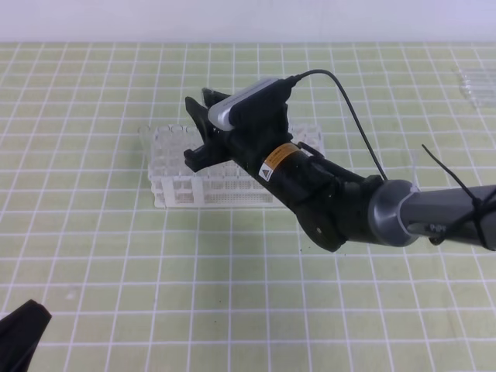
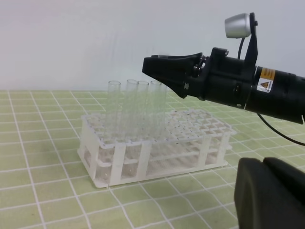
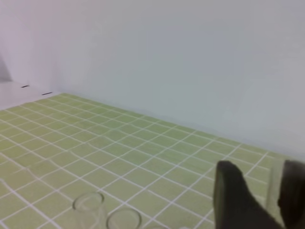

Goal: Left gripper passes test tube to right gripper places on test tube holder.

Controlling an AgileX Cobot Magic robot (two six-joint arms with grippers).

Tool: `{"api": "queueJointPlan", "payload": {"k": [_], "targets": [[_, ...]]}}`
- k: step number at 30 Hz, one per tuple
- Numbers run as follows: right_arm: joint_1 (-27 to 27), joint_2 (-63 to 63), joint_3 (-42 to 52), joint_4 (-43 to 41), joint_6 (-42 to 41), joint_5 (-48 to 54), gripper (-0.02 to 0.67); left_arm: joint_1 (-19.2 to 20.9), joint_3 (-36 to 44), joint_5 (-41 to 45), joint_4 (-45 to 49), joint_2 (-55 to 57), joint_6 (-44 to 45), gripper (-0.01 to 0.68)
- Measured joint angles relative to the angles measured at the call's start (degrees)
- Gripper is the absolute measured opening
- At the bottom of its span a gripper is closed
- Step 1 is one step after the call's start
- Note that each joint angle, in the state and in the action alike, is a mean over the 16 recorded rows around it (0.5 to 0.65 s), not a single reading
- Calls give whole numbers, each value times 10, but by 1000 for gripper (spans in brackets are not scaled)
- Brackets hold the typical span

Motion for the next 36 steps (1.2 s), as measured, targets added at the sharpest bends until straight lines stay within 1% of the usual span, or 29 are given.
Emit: {"api": "queueJointPlan", "payload": {"k": [11, 18, 26, 36], "targets": [[0, -13, 3, -2, -4, 1, 32, 0, 1, 2, 2, 0, 0, 0], [0, -64, 25, -3, -12, 29, 33, 0, 1, 3, 2, 0, 0, 0], [0, -190, 80, -7, -16, 134, 24, 0, 1, 3, 1, 0, 0, 0], [0, -390, 192, -11, -15, 251, 4, 0, -1, 2, -2, 0, 0, 0]]}}
